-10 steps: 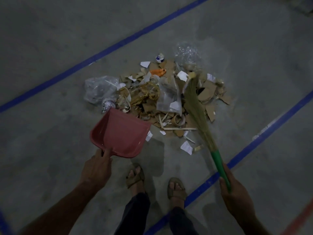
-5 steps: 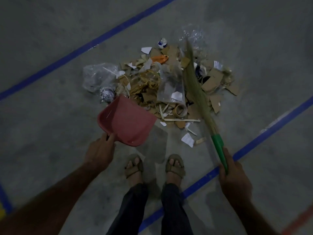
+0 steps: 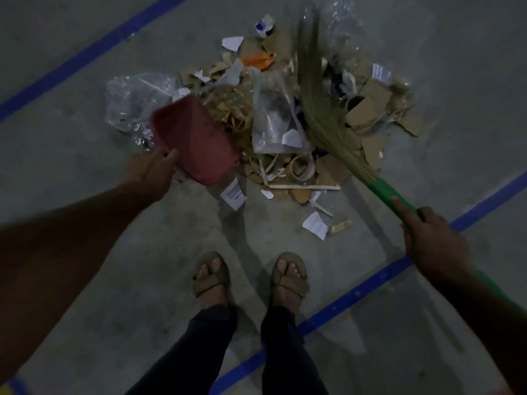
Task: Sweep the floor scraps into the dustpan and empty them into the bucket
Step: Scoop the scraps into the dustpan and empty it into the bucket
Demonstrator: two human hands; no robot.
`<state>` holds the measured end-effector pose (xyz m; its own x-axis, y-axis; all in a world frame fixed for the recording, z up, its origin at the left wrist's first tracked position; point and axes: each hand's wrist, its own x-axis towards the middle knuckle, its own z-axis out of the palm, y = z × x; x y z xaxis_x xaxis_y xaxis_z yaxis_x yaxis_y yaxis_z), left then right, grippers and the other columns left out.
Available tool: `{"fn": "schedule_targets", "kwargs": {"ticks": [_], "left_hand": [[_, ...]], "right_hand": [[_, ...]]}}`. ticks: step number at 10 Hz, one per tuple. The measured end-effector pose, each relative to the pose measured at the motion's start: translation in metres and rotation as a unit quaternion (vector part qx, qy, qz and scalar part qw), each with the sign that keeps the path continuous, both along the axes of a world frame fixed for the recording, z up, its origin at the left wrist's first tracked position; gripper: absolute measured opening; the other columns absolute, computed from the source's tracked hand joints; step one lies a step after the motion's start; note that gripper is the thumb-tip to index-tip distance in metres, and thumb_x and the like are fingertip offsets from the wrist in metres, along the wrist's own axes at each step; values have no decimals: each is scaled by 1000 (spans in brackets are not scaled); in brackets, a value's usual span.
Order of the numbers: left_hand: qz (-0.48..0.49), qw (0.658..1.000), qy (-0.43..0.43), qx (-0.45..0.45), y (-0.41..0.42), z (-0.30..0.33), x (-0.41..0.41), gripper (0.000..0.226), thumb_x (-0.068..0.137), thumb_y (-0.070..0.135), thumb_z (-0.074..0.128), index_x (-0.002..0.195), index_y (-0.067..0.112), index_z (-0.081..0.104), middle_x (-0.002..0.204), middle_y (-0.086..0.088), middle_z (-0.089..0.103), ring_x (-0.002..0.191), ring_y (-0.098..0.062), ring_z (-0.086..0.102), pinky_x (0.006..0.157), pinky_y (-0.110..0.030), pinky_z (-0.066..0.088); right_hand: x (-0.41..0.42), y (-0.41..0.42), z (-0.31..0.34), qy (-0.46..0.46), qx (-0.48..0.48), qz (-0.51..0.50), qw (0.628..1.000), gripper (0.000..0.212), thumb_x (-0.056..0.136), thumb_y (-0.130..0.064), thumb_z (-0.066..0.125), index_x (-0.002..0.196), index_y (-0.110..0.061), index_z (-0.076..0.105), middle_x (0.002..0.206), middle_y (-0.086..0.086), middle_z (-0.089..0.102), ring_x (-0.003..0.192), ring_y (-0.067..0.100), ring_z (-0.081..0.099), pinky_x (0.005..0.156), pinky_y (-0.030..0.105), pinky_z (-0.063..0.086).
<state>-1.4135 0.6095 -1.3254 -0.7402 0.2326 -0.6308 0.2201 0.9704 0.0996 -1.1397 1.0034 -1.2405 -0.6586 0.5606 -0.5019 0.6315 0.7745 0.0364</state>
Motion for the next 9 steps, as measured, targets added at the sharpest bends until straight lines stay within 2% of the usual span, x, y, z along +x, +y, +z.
{"fn": "schedule_targets", "kwargs": {"ticks": [1, 2, 3, 4, 5, 6, 7, 8, 9], "left_hand": [[123, 983, -128, 40, -54, -93, 138, 135, 48, 108, 16, 152, 25, 38, 157, -10, 38, 142, -26, 38, 117, -33, 30], [150, 986, -68, -18, -57, -133, 134, 108, 68, 98, 28, 151, 30, 40, 157, 1, 39, 144, -21, 36, 116, -32, 30], [116, 989, -55, -78, -55, -146, 133, 80, 89, 76, 38, 152, 26, 38, 156, 2, 38, 144, -19, 35, 114, -23, 26], [15, 994, -91, -55, -65, -183, 127, 95, 78, 87, 14, 156, 34, 25, 163, -8, 26, 149, -27, 26, 124, -39, 15], [-99, 993, 58, -8, -104, -191, 115, 73, 80, 70, 40, 146, 40, 32, 147, -15, 47, 132, -37, 50, 110, -48, 40], [-187, 978, 88, -6, -74, -200, 6, 76, 77, 87, 40, 145, 58, 22, 145, -8, 45, 129, -31, 53, 106, -50, 45], [-253, 957, 139, 17, 9, -88, -112, 44, 94, 40, 55, 132, 19, 44, 108, -14, 53, 87, -35, 59, 74, -43, 53], [-272, 948, 152, 60, 53, 1, -95, 38, 92, 16, 55, 129, 10, 47, 105, -21, 53, 81, -40, 57, 64, -44, 49], [-252, 960, 112, 54, 35, 1, -71, 38, 95, 18, 52, 132, 11, 43, 111, -20, 48, 82, -42, 57, 65, -49, 50]], "right_hand": [[-3, 11, -10, 0, -10, 40, 999, 63, 97, -19, 54, 153, -34, 29, 95, 6, 46, 70, 20, 44, 45, 34, 47], [-6, 10, -15, 16, -26, 35, 999, 63, 97, -19, 55, 153, -34, 31, 95, 6, 46, 70, 20, 45, 45, 32, 44], [-7, 0, -17, 34, -44, 31, 998, 62, 98, -23, 52, 154, -35, 29, 96, 5, 47, 70, 20, 44, 47, 28, 35], [-7, -15, -14, 30, -74, 32, 996, 61, 99, -29, 47, 155, -37, 25, 98, 3, 47, 71, 16, 45, 49, 29, 39], [-6, -35, -7, 30, -113, 18, 993, 63, 98, -28, 50, 154, -40, 23, 94, -3, 44, 66, 10, 43, 48, 26, 39], [1, -52, -3, 56, -125, 53, 989, 70, 88, -17, 65, 151, -29, 36, 90, 1, 48, 57, 10, 41, 42, 25, 39], [13, -64, 0, 48, -140, 31, 988, 76, 81, -12, 74, 147, -28, 38, 91, 1, 51, 53, 7, 43, 37, 26, 44], [23, -75, 10, 41, -158, 10, 987, 76, 84, -17, 71, 150, -32, 35, 89, -5, 45, 54, 9, 46, 38, 30, 45], [30, -87, 25, 64, -180, 10, 982, 76, 85, -21, 70, 151, -33, 35, 87, -9, 44, 52, 8, 46, 38, 23, 42]]}}
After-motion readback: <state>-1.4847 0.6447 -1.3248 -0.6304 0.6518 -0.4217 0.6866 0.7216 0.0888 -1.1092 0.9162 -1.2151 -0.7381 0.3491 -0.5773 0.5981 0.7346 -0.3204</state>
